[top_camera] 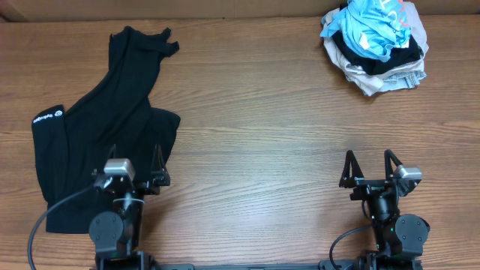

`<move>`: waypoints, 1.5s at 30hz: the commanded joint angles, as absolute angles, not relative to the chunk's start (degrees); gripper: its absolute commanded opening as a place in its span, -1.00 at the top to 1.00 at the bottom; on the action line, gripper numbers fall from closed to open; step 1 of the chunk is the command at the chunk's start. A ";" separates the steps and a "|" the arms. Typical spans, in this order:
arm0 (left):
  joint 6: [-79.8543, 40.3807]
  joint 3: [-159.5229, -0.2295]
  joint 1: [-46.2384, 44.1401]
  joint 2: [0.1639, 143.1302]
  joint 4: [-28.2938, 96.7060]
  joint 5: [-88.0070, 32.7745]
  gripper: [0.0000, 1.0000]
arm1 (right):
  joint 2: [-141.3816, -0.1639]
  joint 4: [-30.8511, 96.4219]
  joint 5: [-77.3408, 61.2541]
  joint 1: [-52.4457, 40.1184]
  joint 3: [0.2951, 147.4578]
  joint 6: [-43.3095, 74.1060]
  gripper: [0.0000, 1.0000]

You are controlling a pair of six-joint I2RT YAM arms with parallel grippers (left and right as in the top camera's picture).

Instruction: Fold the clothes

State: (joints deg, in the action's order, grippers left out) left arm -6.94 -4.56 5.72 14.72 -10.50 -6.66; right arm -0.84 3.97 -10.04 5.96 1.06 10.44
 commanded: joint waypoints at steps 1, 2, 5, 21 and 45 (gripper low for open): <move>-7.70 -1.54 5.69 9.93 -10.50 -6.68 -1.00 | -0.16 3.68 -9.54 5.69 0.45 10.50 -1.00; -7.70 -0.54 5.69 8.82 -10.48 -6.70 -1.00 | -0.16 3.68 -9.54 5.69 0.45 10.50 -1.00; -7.68 -0.27 5.58 6.07 -4.84 -6.13 -1.00 | -0.16 3.68 -9.54 5.69 0.45 10.50 -1.00; -7.73 -0.30 5.54 0.27 4.03 -5.50 -1.00 | -0.16 3.68 -9.54 5.69 0.45 10.50 -1.00; -7.73 -0.30 5.56 0.27 4.01 -5.50 -0.99 | -0.16 3.68 -9.54 5.69 0.45 10.50 -1.00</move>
State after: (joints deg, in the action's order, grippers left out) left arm -7.33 -0.47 5.65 0.91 3.86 -5.80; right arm -0.84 3.99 -10.02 5.96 1.06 10.46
